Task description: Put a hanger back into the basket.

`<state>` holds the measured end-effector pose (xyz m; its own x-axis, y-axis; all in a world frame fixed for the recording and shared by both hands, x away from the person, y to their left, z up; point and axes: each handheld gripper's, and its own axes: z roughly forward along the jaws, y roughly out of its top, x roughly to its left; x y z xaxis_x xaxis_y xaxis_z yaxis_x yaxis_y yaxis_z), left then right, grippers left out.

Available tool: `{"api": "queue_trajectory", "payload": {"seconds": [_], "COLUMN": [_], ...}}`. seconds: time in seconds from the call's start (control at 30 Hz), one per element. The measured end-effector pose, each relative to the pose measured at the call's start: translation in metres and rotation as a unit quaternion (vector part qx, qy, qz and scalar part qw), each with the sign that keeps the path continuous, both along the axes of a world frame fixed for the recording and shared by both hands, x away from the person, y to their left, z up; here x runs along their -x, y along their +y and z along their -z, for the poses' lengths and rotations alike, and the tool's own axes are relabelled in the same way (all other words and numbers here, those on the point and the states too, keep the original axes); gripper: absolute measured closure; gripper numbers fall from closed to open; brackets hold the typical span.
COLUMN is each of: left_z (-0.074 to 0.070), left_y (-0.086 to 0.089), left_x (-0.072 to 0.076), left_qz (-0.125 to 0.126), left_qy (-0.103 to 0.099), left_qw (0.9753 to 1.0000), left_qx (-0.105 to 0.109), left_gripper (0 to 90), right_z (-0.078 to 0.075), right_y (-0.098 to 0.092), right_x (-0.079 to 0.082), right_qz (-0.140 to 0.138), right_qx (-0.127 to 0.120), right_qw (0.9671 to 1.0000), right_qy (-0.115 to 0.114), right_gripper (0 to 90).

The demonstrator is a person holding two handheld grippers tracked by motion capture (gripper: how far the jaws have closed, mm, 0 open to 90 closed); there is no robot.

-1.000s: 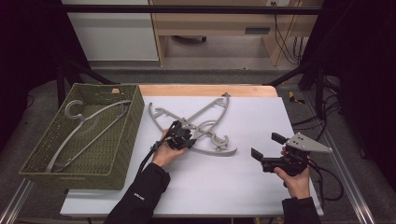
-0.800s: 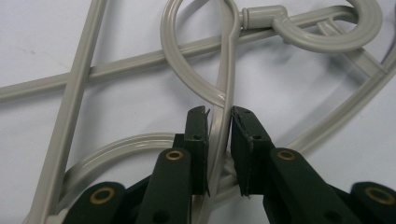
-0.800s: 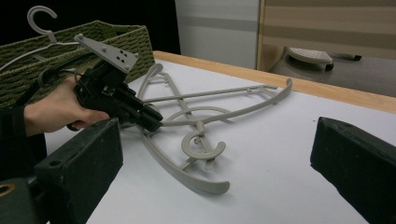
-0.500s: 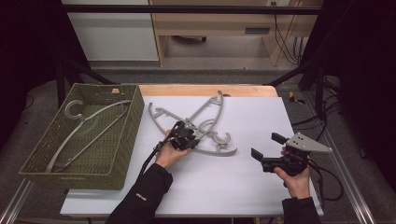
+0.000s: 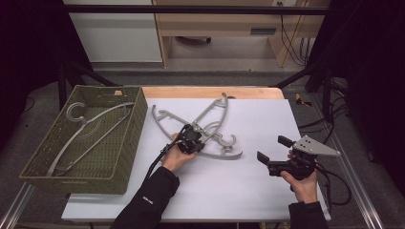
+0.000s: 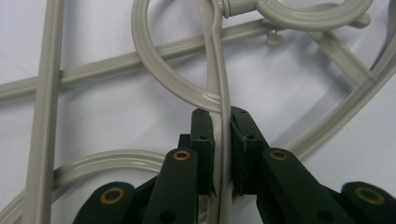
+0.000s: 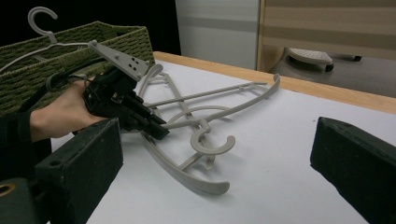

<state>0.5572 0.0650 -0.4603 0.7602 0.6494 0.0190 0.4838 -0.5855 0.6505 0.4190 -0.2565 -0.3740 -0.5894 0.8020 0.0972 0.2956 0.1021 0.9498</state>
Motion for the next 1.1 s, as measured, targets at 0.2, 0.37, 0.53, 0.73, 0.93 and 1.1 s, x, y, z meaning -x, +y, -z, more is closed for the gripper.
{"api": "queue_trajectory", "payload": {"seconds": [0.2, 0.37, 0.53, 0.73, 0.93, 1.1], "left_z": [-0.017, -0.037, -0.058, -0.081, -0.102, -0.116], "left_y": [0.008, 0.02, 0.033, 0.045, 0.055, 0.068], "left_x": [0.008, 0.018, 0.032, 0.052, 0.071, 0.084], "left_qz": [0.002, 0.008, 0.014, 0.028, 0.053, 0.06], "left_qy": [-0.008, -0.018, -0.032, -0.043, -0.047, -0.054], "left_qw": [0.9997, 0.9984, 0.9968, 0.9955, 0.9944, 0.9942], "left_qx": [0.025, 0.053, 0.071, 0.08, 0.078, 0.071], "left_gripper": [81.5, 81.5, 81.5, 81.5, 81.5, 81.5], "right_z": [0.0, 0.0, -0.001, 0.0, -0.001, -0.001], "right_y": [-0.001, -0.001, -0.001, -0.001, -0.002, -0.003], "right_x": [0.0, 0.001, 0.001, 0.001, 0.001, 0.002], "right_qz": [0.001, 0.003, 0.003, 0.005, 0.007, 0.008], "right_qx": [-0.001, 0.001, 0.001, 0.003, 0.004, 0.004], "right_qw": [1.0, 1.0, 1.0, 1.0, 1.0, 1.0], "right_qy": [-0.001, -0.003, -0.001, -0.002, -0.002, -0.003], "right_gripper": [2.6, 2.6, 2.6, 2.5, 2.5, 2.5]}}
